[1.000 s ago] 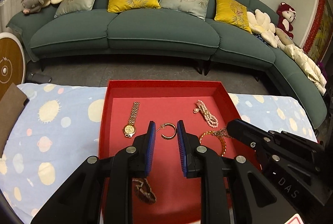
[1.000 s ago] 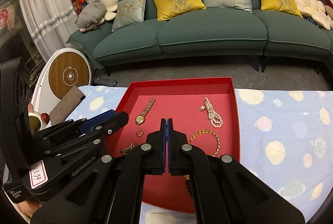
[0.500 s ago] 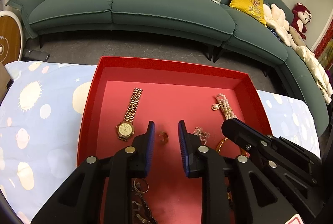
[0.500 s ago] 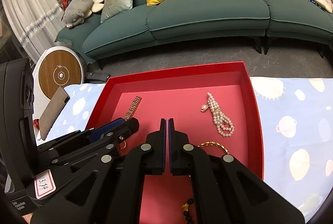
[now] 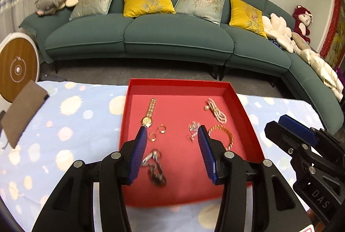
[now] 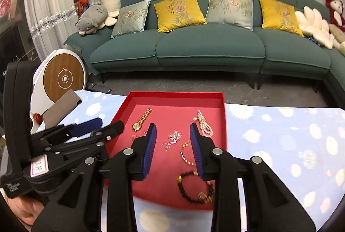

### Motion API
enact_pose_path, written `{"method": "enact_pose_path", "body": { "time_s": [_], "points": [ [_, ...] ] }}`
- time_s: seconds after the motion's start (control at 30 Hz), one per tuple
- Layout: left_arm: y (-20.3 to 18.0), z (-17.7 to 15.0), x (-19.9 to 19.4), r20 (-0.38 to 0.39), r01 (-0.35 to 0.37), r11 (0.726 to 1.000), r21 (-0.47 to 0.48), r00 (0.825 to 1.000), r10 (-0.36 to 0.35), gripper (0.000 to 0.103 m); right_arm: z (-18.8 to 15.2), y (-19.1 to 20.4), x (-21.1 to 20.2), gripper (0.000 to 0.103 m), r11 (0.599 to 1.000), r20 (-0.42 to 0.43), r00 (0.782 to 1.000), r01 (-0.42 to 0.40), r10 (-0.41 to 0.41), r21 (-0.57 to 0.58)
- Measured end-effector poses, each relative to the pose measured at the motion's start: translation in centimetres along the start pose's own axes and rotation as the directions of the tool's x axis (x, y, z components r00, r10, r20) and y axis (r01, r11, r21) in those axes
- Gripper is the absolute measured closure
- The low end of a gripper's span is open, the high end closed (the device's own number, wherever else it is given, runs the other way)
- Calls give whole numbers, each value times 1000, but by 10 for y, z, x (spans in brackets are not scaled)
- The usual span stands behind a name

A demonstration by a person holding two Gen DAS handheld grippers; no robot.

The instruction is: Organize jewelry

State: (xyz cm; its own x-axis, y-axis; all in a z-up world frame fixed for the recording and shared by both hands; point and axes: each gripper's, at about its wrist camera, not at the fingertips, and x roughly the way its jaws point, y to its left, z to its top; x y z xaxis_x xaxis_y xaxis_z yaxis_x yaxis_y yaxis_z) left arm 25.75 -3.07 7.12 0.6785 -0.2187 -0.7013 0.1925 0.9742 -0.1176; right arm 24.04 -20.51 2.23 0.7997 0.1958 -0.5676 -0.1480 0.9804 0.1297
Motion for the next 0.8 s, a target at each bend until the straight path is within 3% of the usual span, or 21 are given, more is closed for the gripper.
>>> {"method": "enact_pose_path", "body": {
  "time_s": [0.1, 0.33, 0.43, 0.53, 0.8],
  "points": [
    [-8, -20, -25, 2, -26, 999, 36, 1000, 26, 49, -19, 2, -27, 67, 1000, 1, 1000, 20, -20, 3],
    [-22, -69, -53, -13, -75, 995, 73, 997, 77, 48, -70, 2, -64, 61, 998, -47, 998, 40, -38, 55],
    [-24, -85, -54, -20, -99, 992, 82, 995, 101, 48, -87, 6, -70, 60, 996, -67, 997, 45, -40, 73],
    [-25, -94, -50, -43, -107, 991, 76, 993, 110, 48, -101, 14, -72, 52, 995, -64, 995, 76, -72, 57],
    [-20, -106, -34, -81, -141, 988, 57, 986, 145, 48, -113, 14, -55, 45, 993, -92, 991, 105, -100, 55]
  ]
}}
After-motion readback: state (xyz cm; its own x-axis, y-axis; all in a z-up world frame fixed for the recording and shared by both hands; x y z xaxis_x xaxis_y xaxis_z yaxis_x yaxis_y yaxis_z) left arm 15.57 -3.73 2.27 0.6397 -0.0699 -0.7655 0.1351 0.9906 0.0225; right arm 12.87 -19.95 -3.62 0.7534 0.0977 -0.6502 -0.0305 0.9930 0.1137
